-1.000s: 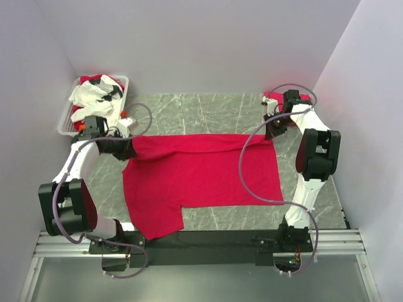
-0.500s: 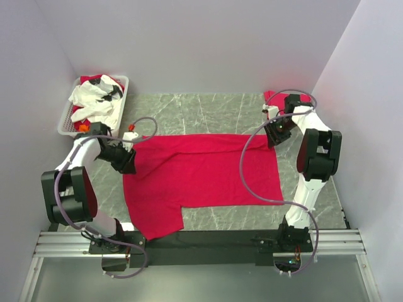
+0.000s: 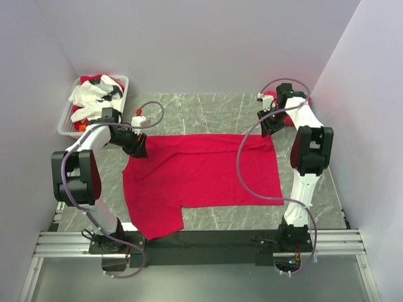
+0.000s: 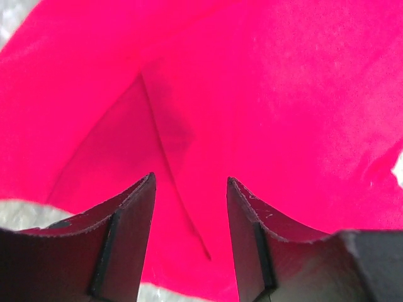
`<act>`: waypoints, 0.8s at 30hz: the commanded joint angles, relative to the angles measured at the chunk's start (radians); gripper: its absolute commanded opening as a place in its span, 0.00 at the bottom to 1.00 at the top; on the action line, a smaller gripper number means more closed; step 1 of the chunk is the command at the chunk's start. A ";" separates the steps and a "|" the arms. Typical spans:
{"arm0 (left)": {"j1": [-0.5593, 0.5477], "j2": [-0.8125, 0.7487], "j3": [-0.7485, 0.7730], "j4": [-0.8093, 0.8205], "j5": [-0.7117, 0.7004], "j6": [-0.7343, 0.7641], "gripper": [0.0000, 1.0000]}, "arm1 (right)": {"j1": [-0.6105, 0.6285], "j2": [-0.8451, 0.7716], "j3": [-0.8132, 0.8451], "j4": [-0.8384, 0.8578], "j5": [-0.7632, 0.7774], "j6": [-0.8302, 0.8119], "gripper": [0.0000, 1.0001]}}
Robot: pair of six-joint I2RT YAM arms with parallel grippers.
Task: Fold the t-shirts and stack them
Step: Fold the tshirt
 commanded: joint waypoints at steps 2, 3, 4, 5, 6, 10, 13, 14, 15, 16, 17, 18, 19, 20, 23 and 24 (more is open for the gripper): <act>-0.059 -0.011 0.017 0.104 -0.023 -0.079 0.54 | -0.014 0.073 0.097 -0.064 0.048 0.125 0.48; -0.059 -0.013 0.012 0.110 -0.028 -0.084 0.55 | -0.015 0.076 0.100 -0.077 0.040 0.132 0.49; -0.088 -0.014 0.011 0.115 -0.030 -0.085 0.55 | -0.017 0.071 0.092 -0.094 0.036 0.139 0.49; -0.094 -0.016 0.009 0.123 -0.031 -0.087 0.55 | -0.020 0.067 0.082 -0.096 0.034 0.160 0.50; -0.107 -0.014 0.009 0.124 -0.036 -0.088 0.55 | -0.023 0.048 0.068 -0.100 0.030 0.166 0.50; -0.130 -0.006 0.000 0.124 -0.050 -0.075 0.56 | -0.029 0.016 -0.030 -0.110 0.020 0.174 0.52; -0.136 0.000 -0.012 0.130 -0.069 -0.058 0.55 | -0.029 -0.013 -0.101 -0.085 0.072 0.151 0.52; -0.136 0.004 -0.012 0.135 -0.074 -0.056 0.55 | -0.029 -0.016 -0.116 -0.076 0.088 0.137 0.52; -0.136 0.010 -0.005 0.143 -0.077 -0.059 0.55 | -0.029 -0.022 -0.134 -0.067 0.123 0.130 0.52; -0.137 0.010 0.005 0.146 -0.079 -0.059 0.55 | -0.029 -0.019 -0.136 -0.065 0.138 0.122 0.52; -0.141 0.023 0.017 0.147 -0.080 -0.067 0.54 | -0.029 -0.018 -0.136 -0.065 0.149 0.114 0.51; -0.148 0.032 0.041 0.152 -0.086 -0.072 0.54 | -0.029 -0.009 -0.136 -0.067 0.157 0.113 0.51; -0.153 0.050 0.052 0.158 -0.092 -0.076 0.54 | -0.029 -0.002 -0.129 -0.073 0.163 0.110 0.50; -0.159 0.064 0.066 0.166 -0.102 -0.091 0.54 | -0.029 0.002 -0.124 -0.074 0.163 0.110 0.50; -0.180 0.116 0.117 0.172 -0.114 -0.105 0.54 | -0.029 0.019 -0.104 -0.078 0.157 0.120 0.49; -0.191 0.131 0.135 0.173 -0.117 -0.108 0.54 | -0.029 0.024 -0.098 -0.079 0.152 0.123 0.48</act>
